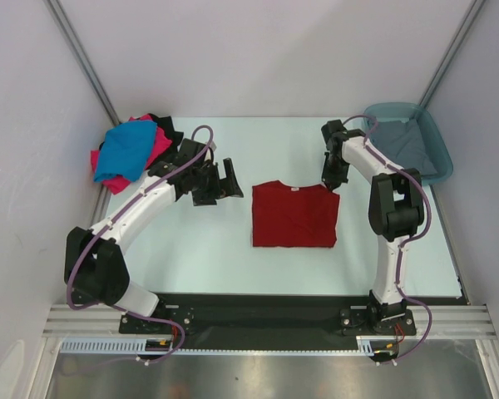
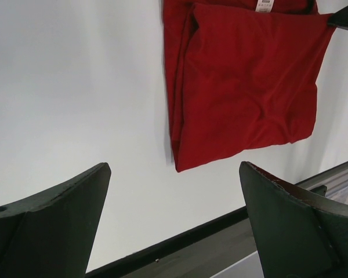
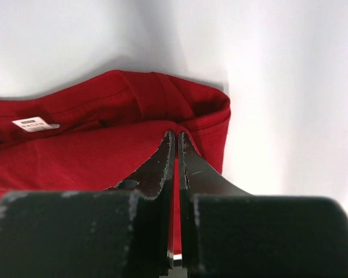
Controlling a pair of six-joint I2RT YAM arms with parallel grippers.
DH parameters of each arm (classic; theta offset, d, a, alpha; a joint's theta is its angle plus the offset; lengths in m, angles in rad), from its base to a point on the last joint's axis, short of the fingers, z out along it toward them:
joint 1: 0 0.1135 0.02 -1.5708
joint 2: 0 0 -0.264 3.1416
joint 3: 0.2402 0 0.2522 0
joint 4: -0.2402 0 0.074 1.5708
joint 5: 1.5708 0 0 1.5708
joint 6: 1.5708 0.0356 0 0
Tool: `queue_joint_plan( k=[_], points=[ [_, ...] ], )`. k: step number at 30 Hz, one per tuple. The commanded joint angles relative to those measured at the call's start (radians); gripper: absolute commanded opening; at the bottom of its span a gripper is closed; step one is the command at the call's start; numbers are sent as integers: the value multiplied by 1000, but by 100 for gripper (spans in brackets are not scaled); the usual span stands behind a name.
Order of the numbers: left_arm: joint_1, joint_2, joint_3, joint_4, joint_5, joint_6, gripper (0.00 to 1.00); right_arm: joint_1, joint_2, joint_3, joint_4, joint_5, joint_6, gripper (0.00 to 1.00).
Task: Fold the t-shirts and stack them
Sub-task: Fold the tshirt
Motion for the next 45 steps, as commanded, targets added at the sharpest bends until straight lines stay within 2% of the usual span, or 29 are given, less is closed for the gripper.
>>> queue_joint_plan(
  k=[1,7,12,17,21,29,32,33,36,37,38,42,45],
  points=[
    [1,-5,-6,32,30,-4,100,-17,-21,61,69,32,7,0],
    [1,6,-4,29,39,2,100,-33,-7,67,189,-104,5,0],
    [-8,12,-4,54,74,16,100,-41,24,91,265,-107,4,0],
    [-30,37,8,97,139,39,94,-53,67,111,354,-133,10,0],
    [-54,72,43,112,180,51,91,-72,143,168,414,-285,80,0],
    [-86,141,106,172,261,74,88,-118,197,160,644,-539,243,0],
    [-92,187,133,244,341,77,86,-126,226,227,609,-552,234,32],
    [-92,205,162,282,365,74,86,-127,226,240,583,-551,222,47],
    [-91,296,234,347,454,59,86,-129,194,278,501,-463,159,70],
    [-92,326,256,359,476,56,85,-129,185,285,478,-433,134,72],
    [-92,381,282,364,493,53,83,-129,179,307,383,-344,117,74],
    [-94,508,463,322,518,80,82,-129,171,439,131,-153,47,77],
    [-92,601,582,275,507,125,83,-127,100,406,37,-78,59,78]
  ],
)
